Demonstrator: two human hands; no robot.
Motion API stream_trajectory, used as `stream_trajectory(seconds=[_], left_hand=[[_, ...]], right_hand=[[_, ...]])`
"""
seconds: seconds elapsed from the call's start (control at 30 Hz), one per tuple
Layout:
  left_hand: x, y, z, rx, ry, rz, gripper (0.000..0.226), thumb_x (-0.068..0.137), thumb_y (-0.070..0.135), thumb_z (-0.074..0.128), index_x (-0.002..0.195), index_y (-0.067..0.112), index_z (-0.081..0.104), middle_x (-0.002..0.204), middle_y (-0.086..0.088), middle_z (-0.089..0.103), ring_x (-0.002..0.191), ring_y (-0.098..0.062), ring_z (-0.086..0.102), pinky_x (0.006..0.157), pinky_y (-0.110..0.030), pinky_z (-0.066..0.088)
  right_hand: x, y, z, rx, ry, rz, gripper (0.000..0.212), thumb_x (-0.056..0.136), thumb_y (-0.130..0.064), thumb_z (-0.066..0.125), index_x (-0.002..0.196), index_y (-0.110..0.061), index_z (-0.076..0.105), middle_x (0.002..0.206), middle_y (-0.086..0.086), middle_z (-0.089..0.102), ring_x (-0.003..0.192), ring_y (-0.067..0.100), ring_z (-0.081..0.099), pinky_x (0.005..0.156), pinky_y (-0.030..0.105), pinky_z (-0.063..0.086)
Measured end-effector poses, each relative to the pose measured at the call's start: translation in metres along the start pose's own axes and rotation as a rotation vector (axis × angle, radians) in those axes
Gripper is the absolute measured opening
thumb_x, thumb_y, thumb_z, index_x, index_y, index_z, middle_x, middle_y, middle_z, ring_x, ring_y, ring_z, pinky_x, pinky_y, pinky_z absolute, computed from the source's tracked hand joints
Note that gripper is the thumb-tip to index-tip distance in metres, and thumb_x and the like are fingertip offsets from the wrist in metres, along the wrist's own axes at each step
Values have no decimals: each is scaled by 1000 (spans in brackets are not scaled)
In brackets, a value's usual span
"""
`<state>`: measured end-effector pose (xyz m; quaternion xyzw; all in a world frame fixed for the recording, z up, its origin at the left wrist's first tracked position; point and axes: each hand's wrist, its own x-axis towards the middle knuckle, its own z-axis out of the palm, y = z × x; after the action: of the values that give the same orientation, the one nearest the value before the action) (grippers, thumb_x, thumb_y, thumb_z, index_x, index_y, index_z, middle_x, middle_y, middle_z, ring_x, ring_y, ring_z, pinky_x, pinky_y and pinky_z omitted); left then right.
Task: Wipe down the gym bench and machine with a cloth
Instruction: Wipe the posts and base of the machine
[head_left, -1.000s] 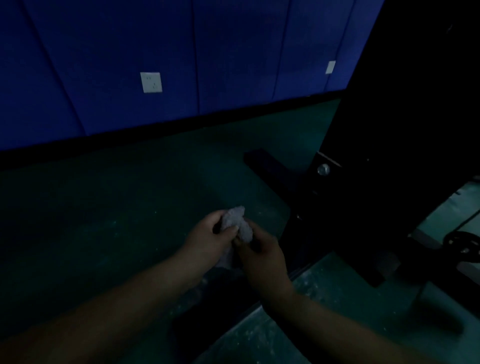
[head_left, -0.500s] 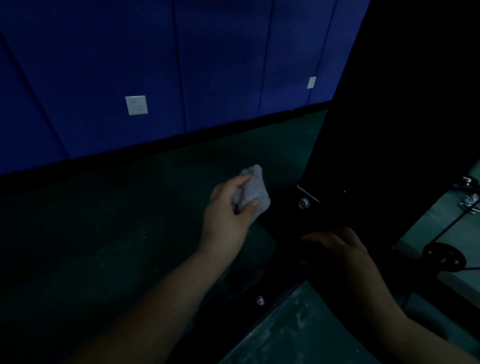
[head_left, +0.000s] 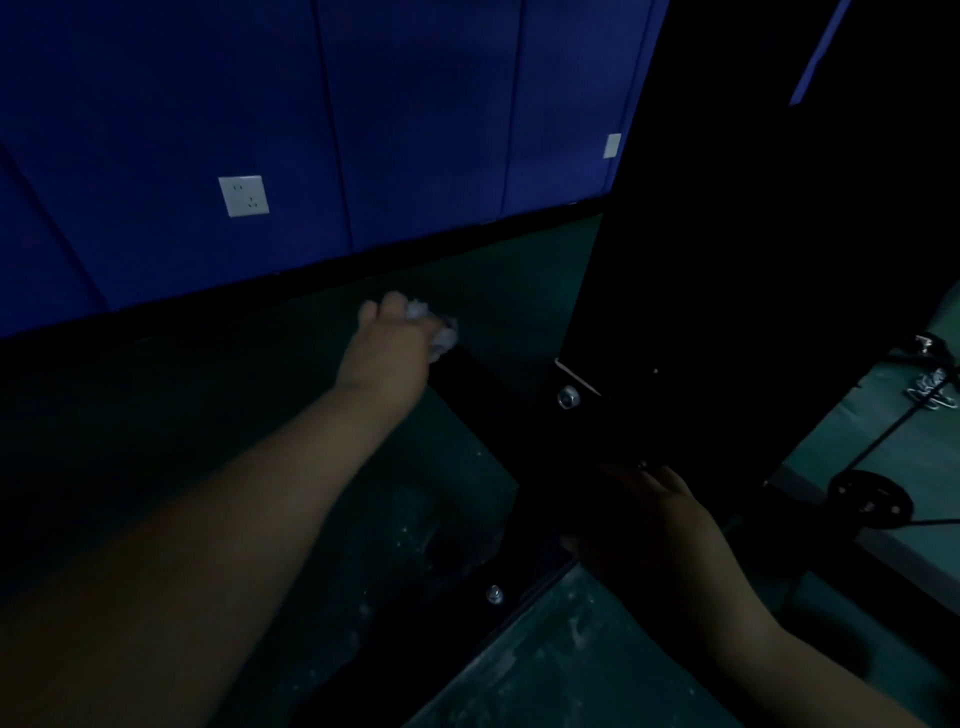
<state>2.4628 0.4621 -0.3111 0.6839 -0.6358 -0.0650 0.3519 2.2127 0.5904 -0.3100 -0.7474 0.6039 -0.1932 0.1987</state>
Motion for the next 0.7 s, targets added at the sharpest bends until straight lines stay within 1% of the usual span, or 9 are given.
stream_trajectory(seconds=[0.07, 0.13, 0.2, 0.3, 0.37, 0.47, 0.57, 0.63, 0.7], left_hand=[[-13, 6, -6, 86, 34, 31, 29, 93, 22, 47, 121, 19, 54, 118, -6, 45, 109, -25, 46, 82, -31, 40], [-43, 14, -1, 131, 91, 261, 39, 87, 13, 44, 123, 18, 57, 115, -11, 49, 103, -30, 46, 77, -32, 42], [-80, 30, 6, 41, 39, 392, 39, 79, 12, 45, 114, 20, 61, 108, -9, 52, 95, -24, 48, 72, -35, 45], [-110, 51, 18, -189, -65, 337, 14, 89, 40, 51, 99, 42, 59, 108, 13, 50, 91, 3, 43, 78, -22, 41], [-111, 46, 27, -138, -41, 357, 12, 86, 46, 60, 98, 47, 62, 111, 15, 48, 92, 8, 45, 82, -16, 41], [-94, 33, 22, -108, -32, 295, 15, 87, 43, 58, 100, 49, 61, 115, 16, 45, 106, -5, 46, 92, -20, 42], [-74, 24, 14, 102, -92, 212, 43, 93, 19, 48, 128, 44, 52, 138, 1, 36, 124, -21, 30, 98, -25, 33], [-59, 19, 8, 240, -105, 212, 54, 90, 6, 47, 134, 39, 48, 138, -5, 34, 123, -28, 30, 98, -32, 36], [-48, 19, 2, 213, -152, 203, 51, 93, 9, 46, 134, 38, 48, 132, -4, 34, 118, -26, 30, 100, -34, 37]], right_hand=[[0, 1, 1, 6, 7, 5, 73, 79, -38, 73, 142, -30, 38, 137, -9, 36, 121, 9, 42, 87, 10, 29], [3, 2, 2, -7, 35, -21, 71, 79, -39, 73, 141, -31, 39, 136, -9, 37, 121, 9, 42, 87, 9, 28], [5, 1, 3, -14, 30, -41, 65, 78, -43, 71, 137, -31, 45, 131, -11, 44, 120, 9, 43, 86, 6, 28], [11, 4, 9, -87, 106, -194, 40, 77, -43, 60, 115, -29, 64, 106, -16, 59, 104, 13, 54, 78, 0, 27], [14, 5, 11, -37, 76, -166, 44, 78, -37, 67, 121, -29, 61, 112, -18, 57, 110, 11, 47, 76, -5, 25], [15, 11, 11, 26, 42, -80, 63, 75, -40, 75, 132, -29, 51, 126, -14, 49, 114, 3, 41, 73, -6, 26], [14, 4, 2, 119, 122, 21, 64, 74, -39, 77, 131, -30, 48, 114, -15, 36, 90, -4, 40, 63, -4, 29], [16, 0, -6, 169, 237, 51, 66, 72, -34, 79, 130, -26, 47, 111, -13, 35, 83, -5, 39, 61, -2, 32], [19, -3, -17, 243, 353, 44, 70, 70, -28, 81, 130, -21, 46, 114, -7, 39, 92, 2, 45, 67, 3, 33]])
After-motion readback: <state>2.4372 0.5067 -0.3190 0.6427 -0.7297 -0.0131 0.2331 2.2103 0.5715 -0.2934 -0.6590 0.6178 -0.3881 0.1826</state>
